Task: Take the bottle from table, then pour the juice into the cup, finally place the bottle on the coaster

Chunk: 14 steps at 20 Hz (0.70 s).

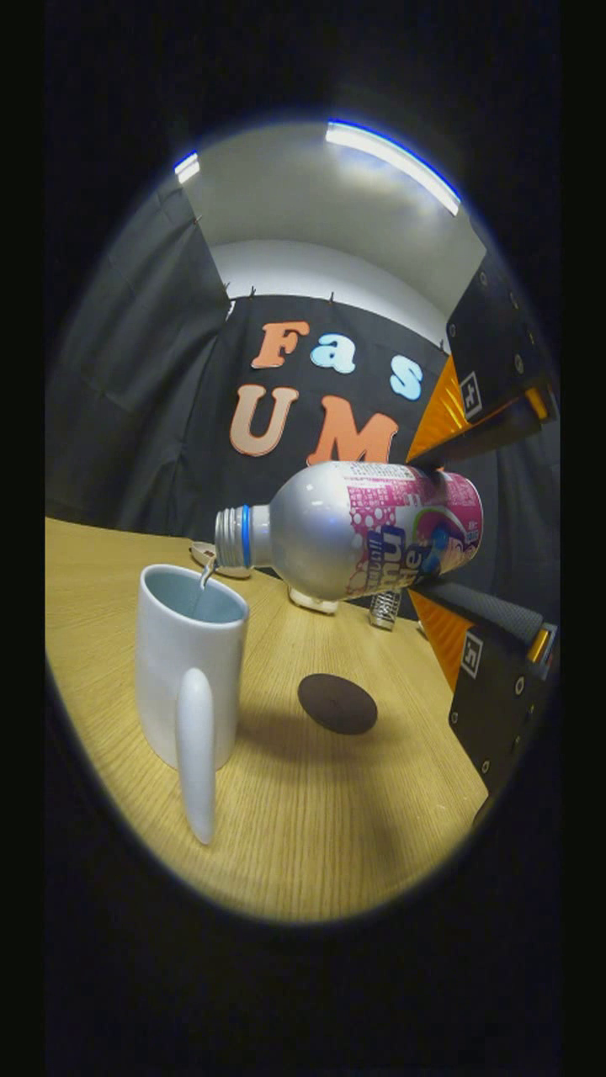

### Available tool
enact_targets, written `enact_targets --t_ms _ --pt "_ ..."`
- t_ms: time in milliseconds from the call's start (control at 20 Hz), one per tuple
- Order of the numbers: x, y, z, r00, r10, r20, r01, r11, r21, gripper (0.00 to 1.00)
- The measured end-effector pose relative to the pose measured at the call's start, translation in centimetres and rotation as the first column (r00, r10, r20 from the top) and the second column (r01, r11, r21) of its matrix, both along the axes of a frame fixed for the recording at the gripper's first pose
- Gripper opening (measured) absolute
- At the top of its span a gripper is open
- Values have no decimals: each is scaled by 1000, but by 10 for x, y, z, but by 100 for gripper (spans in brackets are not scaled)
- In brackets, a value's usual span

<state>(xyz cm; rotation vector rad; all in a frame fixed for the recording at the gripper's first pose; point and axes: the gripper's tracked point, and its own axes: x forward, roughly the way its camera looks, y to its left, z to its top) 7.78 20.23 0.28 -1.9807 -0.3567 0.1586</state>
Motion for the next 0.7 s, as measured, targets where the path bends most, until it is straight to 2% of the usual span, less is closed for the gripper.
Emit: enact_targets --t_ms 700 --pt "1 0 2 1000 4 -2 -4 1000 -22 75"
